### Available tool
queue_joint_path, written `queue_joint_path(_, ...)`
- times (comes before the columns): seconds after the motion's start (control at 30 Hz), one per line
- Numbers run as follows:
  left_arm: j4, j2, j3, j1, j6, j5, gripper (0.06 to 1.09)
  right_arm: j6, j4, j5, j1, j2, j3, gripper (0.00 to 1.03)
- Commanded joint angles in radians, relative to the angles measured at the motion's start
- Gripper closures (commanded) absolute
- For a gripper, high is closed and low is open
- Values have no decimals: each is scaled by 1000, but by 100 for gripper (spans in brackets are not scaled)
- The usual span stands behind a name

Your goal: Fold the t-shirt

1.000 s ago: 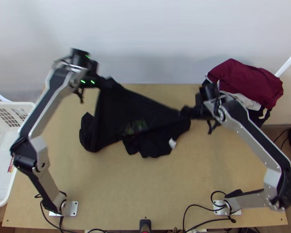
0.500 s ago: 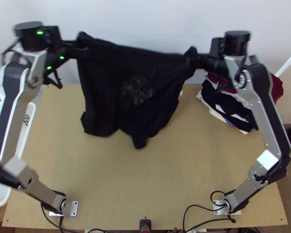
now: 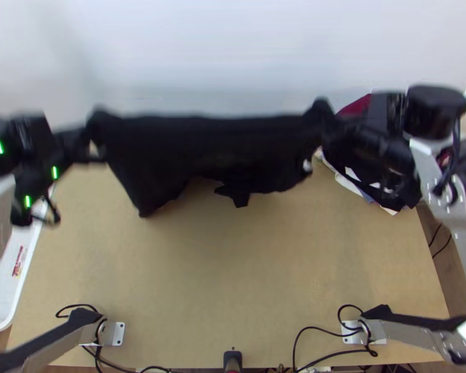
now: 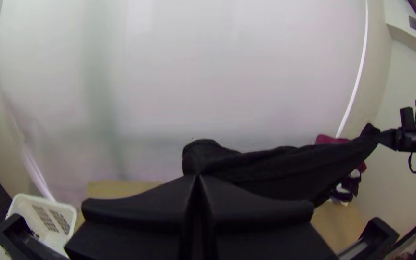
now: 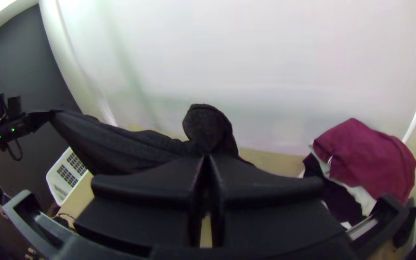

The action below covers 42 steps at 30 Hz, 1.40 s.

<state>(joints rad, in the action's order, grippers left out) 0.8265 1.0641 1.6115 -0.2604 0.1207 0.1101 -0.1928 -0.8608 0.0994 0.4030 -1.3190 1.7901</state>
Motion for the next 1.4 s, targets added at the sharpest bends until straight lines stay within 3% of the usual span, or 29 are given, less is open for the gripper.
queue_joint_path(0.0, 59, -150, -180, -7, 10, 42, 105, 12, -40, -66, -24, 64, -133, 100)
queue_joint_path(0.33, 140, -230, -618, -99, 34, -132, 105, -11, -9, -56, -18, 87, -517, 100)
queue_joint_path(0.47, 138, -145, -687, -146, 33, -138, 105, -13, 59, -56, -20, 79, -676, 100)
queue_joint_path(0.8, -38, 63, -714, -201, 39, -139, 103, -20, 178, -50, -20, 49, -867, 100)
queue_joint_path(0.83, -40, 86, -703, -208, 46, -139, 95, -22, 180, -50, -20, 46, -870, 100)
queue_joint_path(0.93, -9, 109, -673, -269, 40, -141, 43, -33, 180, -50, -13, 52, -871, 100)
queue_joint_path(0.97, 17, 108, -662, -295, 33, -156, 34, -34, 180, -52, -13, 58, -871, 100)
queue_joint_path(1.17, 217, 33, -621, -336, -41, -247, 33, -33, 180, -52, -15, 83, -887, 100)
queue_joint_path(1.37, 151, 108, -532, -111, -67, -248, 33, -45, 181, -50, 2, 87, -894, 100)
